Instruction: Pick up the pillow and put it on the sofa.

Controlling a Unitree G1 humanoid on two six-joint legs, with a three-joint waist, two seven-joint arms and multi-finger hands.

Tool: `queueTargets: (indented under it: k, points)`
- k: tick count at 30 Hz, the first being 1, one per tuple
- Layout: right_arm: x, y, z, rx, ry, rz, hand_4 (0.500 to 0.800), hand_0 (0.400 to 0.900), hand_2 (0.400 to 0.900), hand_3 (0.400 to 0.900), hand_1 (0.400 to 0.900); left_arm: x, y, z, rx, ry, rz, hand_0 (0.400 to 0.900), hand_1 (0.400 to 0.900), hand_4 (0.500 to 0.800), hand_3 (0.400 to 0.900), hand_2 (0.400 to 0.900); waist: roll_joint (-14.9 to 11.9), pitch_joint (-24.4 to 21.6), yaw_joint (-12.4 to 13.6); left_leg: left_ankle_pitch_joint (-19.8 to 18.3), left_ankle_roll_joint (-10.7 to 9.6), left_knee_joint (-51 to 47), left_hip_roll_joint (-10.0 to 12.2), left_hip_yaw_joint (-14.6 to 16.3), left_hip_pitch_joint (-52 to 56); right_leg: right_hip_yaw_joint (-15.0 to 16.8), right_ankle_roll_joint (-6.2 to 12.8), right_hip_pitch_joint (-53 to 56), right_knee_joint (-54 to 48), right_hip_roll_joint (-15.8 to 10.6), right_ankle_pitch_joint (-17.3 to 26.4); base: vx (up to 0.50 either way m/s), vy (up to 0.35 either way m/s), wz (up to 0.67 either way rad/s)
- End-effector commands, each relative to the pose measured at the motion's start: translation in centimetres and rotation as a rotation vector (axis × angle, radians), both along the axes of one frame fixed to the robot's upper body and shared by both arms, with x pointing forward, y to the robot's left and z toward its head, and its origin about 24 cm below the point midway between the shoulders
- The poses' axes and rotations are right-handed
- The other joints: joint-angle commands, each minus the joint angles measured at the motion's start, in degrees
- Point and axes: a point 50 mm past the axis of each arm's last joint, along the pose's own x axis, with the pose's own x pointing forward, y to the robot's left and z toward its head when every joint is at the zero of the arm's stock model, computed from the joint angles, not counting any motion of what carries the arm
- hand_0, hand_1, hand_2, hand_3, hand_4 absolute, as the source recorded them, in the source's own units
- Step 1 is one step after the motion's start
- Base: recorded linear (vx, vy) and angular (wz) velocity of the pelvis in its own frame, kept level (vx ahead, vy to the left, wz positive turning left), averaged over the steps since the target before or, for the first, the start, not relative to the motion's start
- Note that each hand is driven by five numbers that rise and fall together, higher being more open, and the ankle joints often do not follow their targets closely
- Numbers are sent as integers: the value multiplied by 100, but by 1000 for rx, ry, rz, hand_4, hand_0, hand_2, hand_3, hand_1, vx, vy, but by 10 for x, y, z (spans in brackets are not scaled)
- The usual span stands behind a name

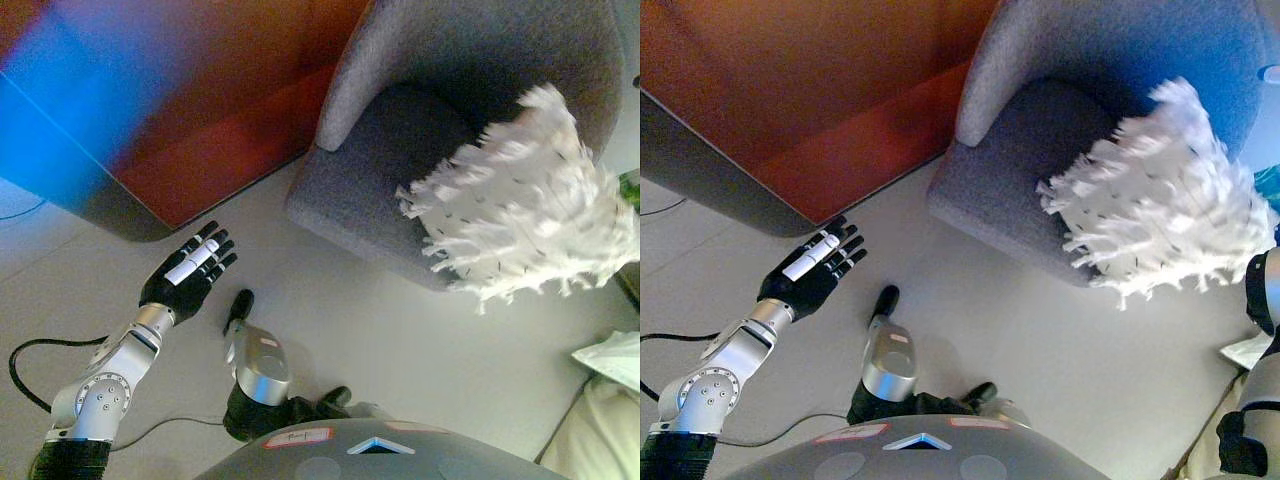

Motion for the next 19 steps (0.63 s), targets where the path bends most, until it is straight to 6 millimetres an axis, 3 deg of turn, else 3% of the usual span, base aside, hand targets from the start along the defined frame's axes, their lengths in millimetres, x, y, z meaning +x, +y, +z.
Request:
queueTargets:
  k: [1,7,11,15,19]
  points:
    - [-32,-24,73,-277,-168,-139,800,900,900,900,900,12,-29,30,-5,-156,-152,900,900,800,900,900,88,-442,63,-591,74,-66,389,389,686,221,620,-505,-122,-393,284,-31,77,-15]
    - [-14,7,76,-314,-329,74,800,900,900,900,900,12,-38,20,-49,-146,-134,900,900,800,900,900,154,-588,-238,-645,158,-125,272,577,915,344,620,-495,-107,-459,313,-76,135,-20]
    - [-7,33,62,-293,-449,248,800,900,900,900,900,14,-44,11,-94,-154,-110,900,900,800,900,900,261,-654,-566,-625,291,-158,110,767,1034,433,611,-619,-31,-602,444,-111,159,-28]
    - [-16,47,45,-237,-570,366,800,900,900,900,900,15,-48,6,-122,-177,-105,900,900,800,900,900,348,-688,-864,-686,358,-185,30,872,1103,624,620,-743,50,-645,520,-104,97,-20]
    - [-38,73,21,-249,-653,494,800,900,900,900,900,14,-52,1,-149,-213,-99,900,900,800,900,900,422,-715,-1221,-771,440,-162,-40,1027,1153,863,620,-873,108,-669,581,-117,82,-23]
